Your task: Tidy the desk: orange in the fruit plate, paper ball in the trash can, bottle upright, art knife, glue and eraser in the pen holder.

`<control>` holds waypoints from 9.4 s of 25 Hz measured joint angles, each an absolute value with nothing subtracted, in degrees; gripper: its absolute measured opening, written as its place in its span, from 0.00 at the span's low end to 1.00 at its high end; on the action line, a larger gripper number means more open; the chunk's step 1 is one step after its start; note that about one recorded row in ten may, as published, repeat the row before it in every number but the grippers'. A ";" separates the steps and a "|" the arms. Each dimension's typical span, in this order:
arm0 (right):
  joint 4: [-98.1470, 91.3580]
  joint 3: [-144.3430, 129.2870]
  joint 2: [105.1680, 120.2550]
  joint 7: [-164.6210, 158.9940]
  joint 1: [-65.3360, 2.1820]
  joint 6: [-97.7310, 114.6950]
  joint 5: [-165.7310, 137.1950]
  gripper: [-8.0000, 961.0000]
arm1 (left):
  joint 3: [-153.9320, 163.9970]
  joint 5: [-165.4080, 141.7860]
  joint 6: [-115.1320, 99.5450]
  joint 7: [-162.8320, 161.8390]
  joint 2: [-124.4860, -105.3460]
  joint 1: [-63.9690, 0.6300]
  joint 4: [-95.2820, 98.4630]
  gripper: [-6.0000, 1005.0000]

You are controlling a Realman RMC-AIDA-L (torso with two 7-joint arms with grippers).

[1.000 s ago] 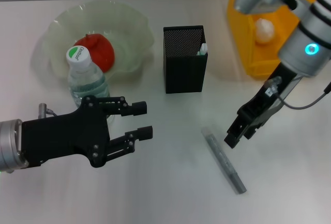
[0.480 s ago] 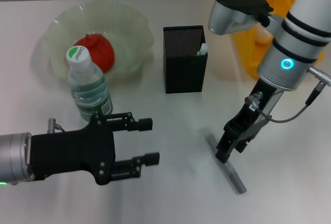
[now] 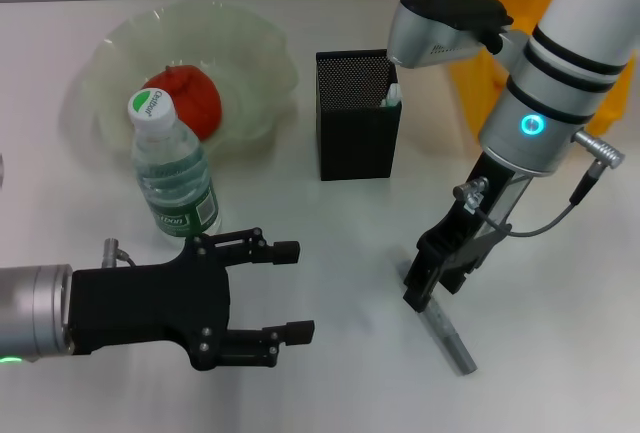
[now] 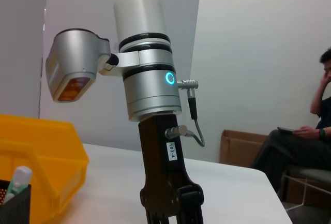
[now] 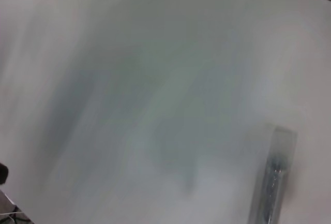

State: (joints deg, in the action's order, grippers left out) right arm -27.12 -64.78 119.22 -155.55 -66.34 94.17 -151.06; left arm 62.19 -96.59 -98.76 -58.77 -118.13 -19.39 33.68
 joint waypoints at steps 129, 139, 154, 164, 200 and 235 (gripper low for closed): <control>-19.16 -70.76 119.88 -155.09 -68.87 82.69 -148.88 0.39 | 62.40 -95.44 -93.23 -54.84 -119.06 -23.34 29.69 0.78; -19.13 -70.77 119.88 -154.61 -68.82 82.10 -148.54 0.38 | 62.40 -95.45 -93.07 -54.48 -119.10 -23.64 28.98 0.78; -18.25 -70.84 119.88 -154.27 -68.75 81.98 -148.29 0.36 | 62.40 -95.41 -93.08 -54.15 -119.09 -24.04 28.87 0.78; -18.27 -70.84 119.88 -153.87 -68.71 81.90 -148.26 0.32 | 62.22 -95.36 -93.08 -52.93 -119.09 -24.92 26.85 0.78; -19.18 -72.01 119.88 -152.24 -68.55 81.91 -148.27 0.16 | 62.27 -94.54 -92.53 -52.82 -119.09 -25.63 26.72 0.78; -61.85 -48.41 119.00 -117.74 -25.13 98.50 -104.22 0.15 | 61.93 -90.89 -92.80 -53.01 -119.00 -23.99 26.58 0.78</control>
